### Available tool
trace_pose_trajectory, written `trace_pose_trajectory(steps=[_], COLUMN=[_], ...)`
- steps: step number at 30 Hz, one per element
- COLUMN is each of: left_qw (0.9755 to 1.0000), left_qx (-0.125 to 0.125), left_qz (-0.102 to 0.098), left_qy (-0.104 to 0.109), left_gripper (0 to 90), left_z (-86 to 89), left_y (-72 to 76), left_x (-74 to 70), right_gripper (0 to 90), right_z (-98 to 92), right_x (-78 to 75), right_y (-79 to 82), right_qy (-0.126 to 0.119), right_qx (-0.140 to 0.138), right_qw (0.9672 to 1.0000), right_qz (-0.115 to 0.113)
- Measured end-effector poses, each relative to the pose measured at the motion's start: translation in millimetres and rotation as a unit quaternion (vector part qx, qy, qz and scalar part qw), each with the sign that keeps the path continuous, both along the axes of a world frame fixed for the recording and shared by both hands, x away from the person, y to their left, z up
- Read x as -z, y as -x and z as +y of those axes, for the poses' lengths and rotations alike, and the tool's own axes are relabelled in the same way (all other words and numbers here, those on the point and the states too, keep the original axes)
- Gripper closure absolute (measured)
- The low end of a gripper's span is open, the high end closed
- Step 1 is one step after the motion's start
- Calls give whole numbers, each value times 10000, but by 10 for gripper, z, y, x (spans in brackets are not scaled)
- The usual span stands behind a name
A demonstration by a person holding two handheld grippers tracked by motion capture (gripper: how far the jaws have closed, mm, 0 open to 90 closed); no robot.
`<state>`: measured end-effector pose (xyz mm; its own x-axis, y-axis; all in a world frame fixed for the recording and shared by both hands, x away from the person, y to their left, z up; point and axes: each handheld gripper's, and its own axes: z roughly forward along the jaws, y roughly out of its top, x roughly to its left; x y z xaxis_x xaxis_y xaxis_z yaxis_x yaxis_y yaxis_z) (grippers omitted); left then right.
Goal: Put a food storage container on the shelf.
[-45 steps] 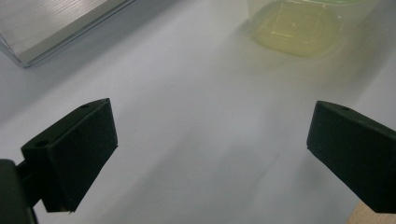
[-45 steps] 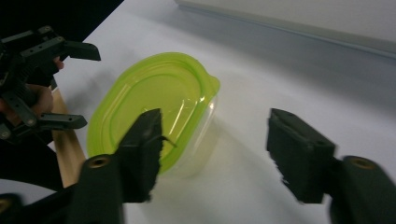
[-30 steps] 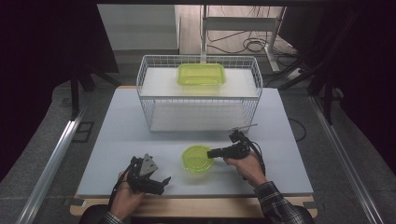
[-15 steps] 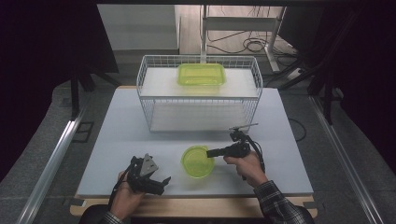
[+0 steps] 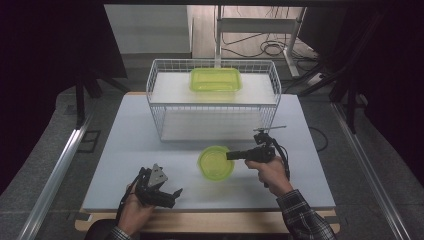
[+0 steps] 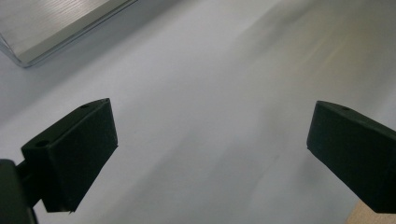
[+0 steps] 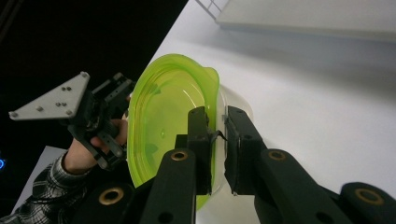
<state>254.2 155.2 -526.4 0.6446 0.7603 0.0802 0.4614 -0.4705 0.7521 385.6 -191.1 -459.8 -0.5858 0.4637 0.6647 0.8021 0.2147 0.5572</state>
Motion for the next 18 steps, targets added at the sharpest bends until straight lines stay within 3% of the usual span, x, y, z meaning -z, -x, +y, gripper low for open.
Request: trace_pose_trajectory(steps=[18], left_qw=[9999], left_qx=[0], left_qz=[57], left_qy=[-91], left_gripper=[13], left_z=[-11], left_y=[-12], left_x=[20], right_gripper=[810], right_z=[-90], right_x=[-454], right_y=[-100], right_qy=[-206], right_qx=[236], right_qw=[9992], right_qz=[-241])
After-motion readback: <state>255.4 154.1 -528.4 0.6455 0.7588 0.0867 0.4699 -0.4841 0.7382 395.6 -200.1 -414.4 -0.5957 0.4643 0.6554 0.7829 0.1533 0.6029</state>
